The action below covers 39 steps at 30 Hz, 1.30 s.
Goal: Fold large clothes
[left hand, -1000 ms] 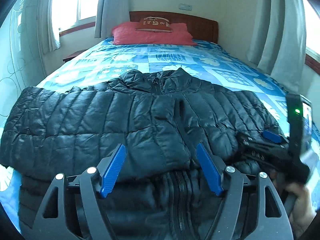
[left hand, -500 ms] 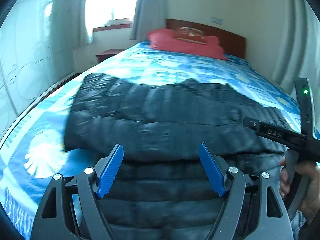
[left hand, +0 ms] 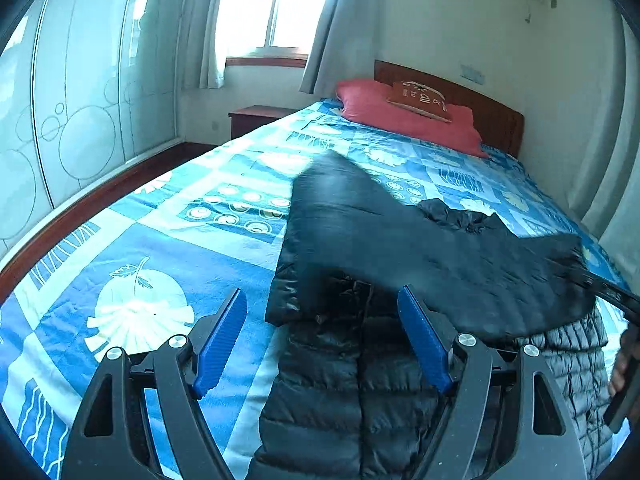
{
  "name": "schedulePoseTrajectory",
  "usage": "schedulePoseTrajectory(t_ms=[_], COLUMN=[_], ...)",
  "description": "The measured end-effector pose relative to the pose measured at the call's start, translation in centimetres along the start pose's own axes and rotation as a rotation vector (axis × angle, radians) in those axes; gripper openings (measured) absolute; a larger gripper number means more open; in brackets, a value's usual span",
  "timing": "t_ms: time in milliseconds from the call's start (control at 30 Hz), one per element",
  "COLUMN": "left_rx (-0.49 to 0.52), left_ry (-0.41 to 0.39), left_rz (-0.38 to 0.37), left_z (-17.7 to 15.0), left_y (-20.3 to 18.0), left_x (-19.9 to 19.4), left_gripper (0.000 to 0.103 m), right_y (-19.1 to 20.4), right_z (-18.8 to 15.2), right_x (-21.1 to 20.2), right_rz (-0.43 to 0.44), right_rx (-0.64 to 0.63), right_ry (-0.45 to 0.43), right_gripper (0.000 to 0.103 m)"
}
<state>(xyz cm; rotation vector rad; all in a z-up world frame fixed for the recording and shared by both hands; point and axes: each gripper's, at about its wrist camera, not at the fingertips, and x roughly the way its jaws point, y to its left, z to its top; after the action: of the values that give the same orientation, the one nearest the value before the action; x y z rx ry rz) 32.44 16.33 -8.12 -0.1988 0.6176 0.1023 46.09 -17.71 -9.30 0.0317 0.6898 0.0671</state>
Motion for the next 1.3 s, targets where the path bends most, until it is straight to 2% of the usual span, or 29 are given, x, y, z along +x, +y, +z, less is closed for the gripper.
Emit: schedulePoseTrajectory(t_ms=[167,300,400,433,467,533,633,700,733,767,867,933,1033,1133,1200,1233,1300], left_rx=[0.007,0.059,0.088,0.093,0.100,0.122,0.143,0.140,0.138,0.131,0.088,0.079,0.069,0.059,0.076,0.088,0.102], left_ry=[0.029,0.063,0.081,0.081,0.078,0.067,0.080,0.129,0.182,0.234,0.307,0.304,0.277,0.165,0.112,0.123,0.164], left_rz=[-0.008,0.000,0.004,0.004,0.006,0.018,0.066,0.089,0.099,0.101,0.074,0.071,0.075,0.032,0.030,0.032,0.085], left_z=[-0.1,-0.5,-0.3,-0.2,0.1,0.7,1.6,1.7,1.5,1.1,0.5,0.8,1.8,4.1,5.4,6.0,5.9], left_y=[-0.8,-2.0,-2.8,-3.0,-3.1,-3.6,-3.9,-3.5,-3.3,-3.0,-2.1,-1.9,-2.0,-2.7,-3.4,-3.7,-3.9], left_x=[1.7,3.5,5.0,5.3,5.6,6.6,9.0,10.9,12.2,13.4,15.0,14.5,12.5,10.8,11.4,12.7,15.5], left_gripper=[0.077,0.077,0.077,0.077,0.077,0.077,0.077,0.077,0.077,0.078,0.079,0.078,0.077,0.077,0.077,0.077,0.077], right_y=[-7.1,-9.5,-9.6,-9.4,-8.9,-7.8,-5.1,-4.4,-4.4,-4.4,-4.2,-4.2,-4.2,-4.5,-4.5,-4.5,-4.6], right_z=[-1.1,-3.3,-3.6,-3.4,-3.1,-2.5,-1.9,-2.8,-3.3,-4.2,-4.1,-3.5,-1.8,0.1,0.9,0.9,0.2], right_x=[1.6,3.3,3.3,2.5,1.8,1.5,3.6,5.9,6.7,7.8,7.9,7.3,5.7,6.2,8.0,9.3,11.7], right_rz=[-0.071,-0.099,-0.125,-0.133,-0.144,-0.123,-0.096,-0.077,-0.081,-0.088,-0.093,-0.081,-0.060,-0.058,-0.059,-0.072,-0.098], right_rx=[0.090,0.115,0.123,0.133,0.138,0.122,0.048,0.047,0.053,0.053,0.060,0.072,0.084,0.104,0.109,0.111,0.101], right_ry=[0.072,0.162,0.154,0.112,0.069,0.042,0.079,0.151,0.180,0.182,0.176,0.179,0.115,0.090,0.105,0.128,0.185], right_gripper=[0.019,0.023,0.042,0.052,0.056,0.057,0.058,0.058,0.059,0.061,0.061,0.061,0.061,0.063,0.064,0.064,0.067])
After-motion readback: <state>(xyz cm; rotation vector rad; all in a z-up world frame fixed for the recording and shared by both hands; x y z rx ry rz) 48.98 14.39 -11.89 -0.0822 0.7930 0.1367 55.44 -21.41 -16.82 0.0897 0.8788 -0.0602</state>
